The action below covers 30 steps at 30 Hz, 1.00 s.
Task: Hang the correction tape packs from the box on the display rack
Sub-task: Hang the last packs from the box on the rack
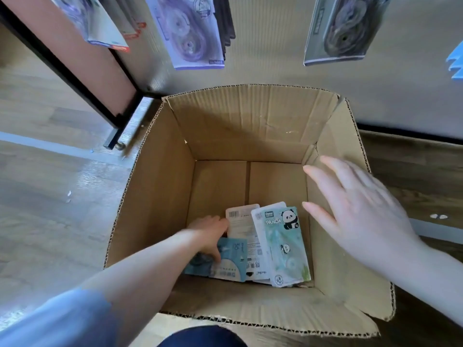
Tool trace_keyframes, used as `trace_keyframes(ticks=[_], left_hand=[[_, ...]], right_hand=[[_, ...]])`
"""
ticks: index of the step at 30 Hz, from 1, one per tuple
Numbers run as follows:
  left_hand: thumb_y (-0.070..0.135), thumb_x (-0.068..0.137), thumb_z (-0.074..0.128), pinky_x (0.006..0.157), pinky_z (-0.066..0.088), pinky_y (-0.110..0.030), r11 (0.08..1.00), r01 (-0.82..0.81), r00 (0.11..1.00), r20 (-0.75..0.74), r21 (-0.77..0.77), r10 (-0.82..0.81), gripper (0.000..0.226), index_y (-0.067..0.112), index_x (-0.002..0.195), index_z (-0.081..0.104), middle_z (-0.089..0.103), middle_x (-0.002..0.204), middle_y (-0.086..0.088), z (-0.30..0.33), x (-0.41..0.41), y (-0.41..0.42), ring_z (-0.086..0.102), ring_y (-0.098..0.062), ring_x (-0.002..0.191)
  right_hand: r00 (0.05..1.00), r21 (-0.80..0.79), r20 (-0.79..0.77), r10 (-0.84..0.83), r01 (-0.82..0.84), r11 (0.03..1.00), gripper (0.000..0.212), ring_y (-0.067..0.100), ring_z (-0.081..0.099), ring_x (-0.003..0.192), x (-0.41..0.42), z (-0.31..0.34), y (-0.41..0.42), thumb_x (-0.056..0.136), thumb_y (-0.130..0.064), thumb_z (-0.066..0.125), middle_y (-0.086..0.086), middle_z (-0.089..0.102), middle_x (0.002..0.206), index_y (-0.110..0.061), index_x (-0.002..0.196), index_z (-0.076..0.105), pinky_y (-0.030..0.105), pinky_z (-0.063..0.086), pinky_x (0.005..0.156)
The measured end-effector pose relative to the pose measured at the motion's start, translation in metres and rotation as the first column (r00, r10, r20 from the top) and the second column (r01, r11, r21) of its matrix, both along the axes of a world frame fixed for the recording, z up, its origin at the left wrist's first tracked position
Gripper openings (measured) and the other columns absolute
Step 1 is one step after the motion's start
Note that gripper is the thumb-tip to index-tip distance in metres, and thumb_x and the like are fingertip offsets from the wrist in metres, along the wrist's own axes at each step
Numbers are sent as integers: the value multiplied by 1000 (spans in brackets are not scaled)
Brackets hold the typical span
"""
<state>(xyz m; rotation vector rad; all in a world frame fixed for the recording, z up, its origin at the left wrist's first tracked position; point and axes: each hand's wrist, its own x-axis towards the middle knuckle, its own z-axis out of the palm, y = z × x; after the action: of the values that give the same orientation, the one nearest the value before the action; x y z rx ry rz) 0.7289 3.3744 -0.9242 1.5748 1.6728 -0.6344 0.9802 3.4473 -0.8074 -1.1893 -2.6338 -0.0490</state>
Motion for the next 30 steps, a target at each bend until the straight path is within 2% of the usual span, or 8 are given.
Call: trace_keyframes(ticks=[4,10,14,17,20,25,28,30], left_hand=[[37,66,83,80,42,-28,1000,-1,1000,31,16,1,65,24,118,45,48,121,2,2,5,-10,44,-14,104],[38,63,85,87,41,-29,999,-3,1000,29,52,2,73,23,123,45,46,123,3,4,5,-18,42,-15,110],[43,62,85,74,41,-27,999,21,1000,-1,-25,-21,57,23,100,47,50,113,2,13,6,-12,47,-15,101],[35,66,84,64,42,-22,992,-50,997,48,-118,56,47,23,93,46,55,106,4,13,3,-15,52,-13,92],[30,70,82,68,46,-23,983,-86,990,100,-163,103,42,26,90,46,56,107,4,15,-1,-17,54,-13,93],[30,72,81,73,47,-23,987,-116,974,182,-111,135,41,32,97,49,54,106,10,27,-9,-8,54,-11,97],[32,73,79,78,52,-27,980,-186,960,201,-75,197,39,31,101,53,58,107,8,35,-17,-3,58,-11,96],[33,73,80,78,54,-27,966,-256,941,216,-47,260,38,28,102,56,63,106,5,40,-24,0,62,-11,94]], right_hand=[[999,1,43,-8,8,1000,51,38,59,108,1,4,-3,75,-30,74,19,59,121,-9,119,60,49,51,85],[994,0,102,24,-25,1000,52,40,60,106,4,4,-6,74,-28,76,22,59,118,-5,118,60,49,51,86],[993,7,115,17,-18,1000,53,40,62,104,3,5,-6,72,-27,78,23,61,116,-4,116,61,49,52,84],[989,-2,143,32,-32,999,54,39,63,99,1,7,-6,68,-27,81,22,62,111,-4,113,63,47,53,82],[981,-33,185,50,-44,998,55,38,64,95,0,8,-7,64,-28,83,22,63,106,-4,110,64,44,53,80],[956,-62,287,62,-46,997,54,38,64,90,-2,12,-6,62,-29,84,20,63,100,-4,106,65,43,54,77],[936,-87,337,100,-75,993,51,37,61,98,-7,16,-4,73,-32,76,18,60,107,-7,113,60,42,51,83],[907,-133,384,170,-127,983,46,31,51,114,-12,19,-4,89,-38,57,12,50,121,-13,127,47,40,42,96]])
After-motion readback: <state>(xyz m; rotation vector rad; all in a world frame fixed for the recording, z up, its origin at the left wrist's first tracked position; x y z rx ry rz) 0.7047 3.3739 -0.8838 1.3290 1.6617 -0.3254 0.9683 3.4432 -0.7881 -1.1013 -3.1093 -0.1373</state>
